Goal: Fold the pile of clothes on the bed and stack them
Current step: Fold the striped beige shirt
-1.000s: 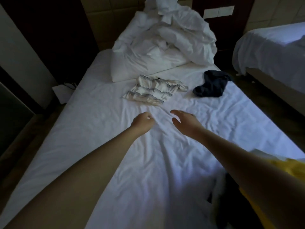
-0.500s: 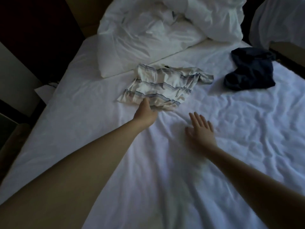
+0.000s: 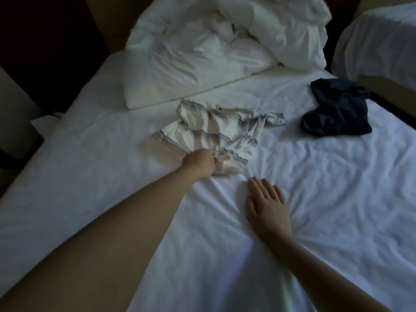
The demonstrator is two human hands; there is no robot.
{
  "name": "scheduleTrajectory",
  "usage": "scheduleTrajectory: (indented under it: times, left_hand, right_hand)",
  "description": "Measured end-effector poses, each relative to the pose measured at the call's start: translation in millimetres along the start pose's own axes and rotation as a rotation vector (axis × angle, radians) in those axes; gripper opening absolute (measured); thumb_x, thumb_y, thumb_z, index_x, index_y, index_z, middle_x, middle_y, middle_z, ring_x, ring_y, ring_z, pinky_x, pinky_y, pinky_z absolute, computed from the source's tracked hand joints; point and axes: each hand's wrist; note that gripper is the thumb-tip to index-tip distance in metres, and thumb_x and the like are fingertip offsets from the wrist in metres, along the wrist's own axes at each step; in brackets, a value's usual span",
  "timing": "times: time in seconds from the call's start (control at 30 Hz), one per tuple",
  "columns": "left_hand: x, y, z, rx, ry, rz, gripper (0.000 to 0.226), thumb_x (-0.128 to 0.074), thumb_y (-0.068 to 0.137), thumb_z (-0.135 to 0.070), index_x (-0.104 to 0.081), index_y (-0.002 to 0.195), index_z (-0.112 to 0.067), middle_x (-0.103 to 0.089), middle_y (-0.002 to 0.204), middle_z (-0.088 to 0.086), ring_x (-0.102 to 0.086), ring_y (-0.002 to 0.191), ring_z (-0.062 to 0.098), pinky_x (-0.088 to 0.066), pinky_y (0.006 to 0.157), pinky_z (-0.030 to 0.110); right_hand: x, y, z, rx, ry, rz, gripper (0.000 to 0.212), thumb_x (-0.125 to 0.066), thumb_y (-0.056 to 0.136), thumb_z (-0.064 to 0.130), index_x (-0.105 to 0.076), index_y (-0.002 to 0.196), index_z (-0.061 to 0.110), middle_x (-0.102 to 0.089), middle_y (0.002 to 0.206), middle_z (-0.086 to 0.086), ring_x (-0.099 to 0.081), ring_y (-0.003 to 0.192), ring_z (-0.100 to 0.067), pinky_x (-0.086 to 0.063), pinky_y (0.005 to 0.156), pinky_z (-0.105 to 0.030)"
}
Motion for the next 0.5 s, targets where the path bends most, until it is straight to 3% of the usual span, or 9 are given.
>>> scheduleTrajectory:
  times: [0.1,0.2,0.27,0.33,0.43,0.5]
  left_hand:
    - [1.8,-34.1,-0.8,-0.044,-0.068,0.166,0.036,-0.037,0.099,-0.029,-0.058,0.114,-0.005,-0.059,0.121,0.015,-0.055,0.111,0.032,-0.042,0.084,0.032]
    - [2.4,-81.1,1.1,-0.050,-0.225,0.323,0.022,-0.044,0.093,-0.013,-0.062,0.096,0.000,-0.061,0.099,0.020,-0.061,0.101,0.036,-0.043,0.074,0.032]
    - [7.1,-126.7,-0.5,-0.033,-0.280,0.406,0.019,-0.045,0.090,-0.010,-0.060,0.080,-0.002,-0.061,0.084,0.019,-0.063,0.084,0.035,-0.042,0.066,0.031]
    - [7.4,-183.3,-7.8,-0.016,-0.364,0.464,0.021,-0.046,0.089,-0.008,-0.052,0.068,-0.008,-0.056,0.076,0.012,-0.054,0.071,0.027,-0.037,0.060,0.029]
    - [-8.9,-290.8,-22.0,0.069,-0.447,0.563,0.030,-0.044,0.088,0.000,-0.042,0.062,-0.015,-0.043,0.064,0.004,-0.047,0.050,0.010,-0.036,0.048,0.021]
    - [-24.9,-360.2,-25.9,0.138,-0.481,0.651,0.026,-0.044,0.085,-0.006,-0.040,0.061,-0.016,-0.038,0.059,0.003,-0.040,0.036,0.005,-0.034,0.039,0.019]
  right_hand:
    - [10.1,-19.2,7.6,0.015,-0.025,0.027,0.052,-0.036,0.081,0.033,-0.065,0.116,0.007,-0.067,0.116,-0.011,-0.065,0.106,-0.029,-0.030,0.098,-0.033]
    - [20.0,-51.8,12.3,0.009,0.076,0.158,0.060,-0.035,0.076,0.041,-0.063,0.116,0.006,-0.067,0.115,-0.011,-0.064,0.106,-0.029,-0.048,0.090,-0.035]
    - [38.5,-77.6,21.8,-0.124,0.372,0.279,0.048,-0.043,0.080,0.045,-0.055,0.114,0.013,-0.062,0.118,-0.009,-0.057,0.112,-0.028,-0.045,0.094,-0.036]
    - [71.0,-109.3,40.9,-0.261,0.709,0.364,0.027,-0.055,0.091,0.024,-0.047,0.117,0.021,-0.058,0.121,-0.007,-0.055,0.112,-0.025,-0.045,0.095,-0.037]
    - [106.5,-173.2,54.1,-0.239,0.809,0.465,0.029,-0.050,0.094,0.008,-0.052,0.123,0.010,-0.057,0.119,-0.006,-0.056,0.091,-0.010,-0.047,0.076,-0.011]
    - [132.0,-221.6,58.9,-0.183,0.855,0.485,0.021,-0.049,0.095,0.017,-0.052,0.115,0.023,-0.063,0.113,-0.008,-0.057,0.088,-0.013,-0.050,0.072,-0.017]
Point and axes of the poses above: each hand's wrist, its own y-axis towards the middle knuckle, its own x-axis out of the back of the hand, z = x × y
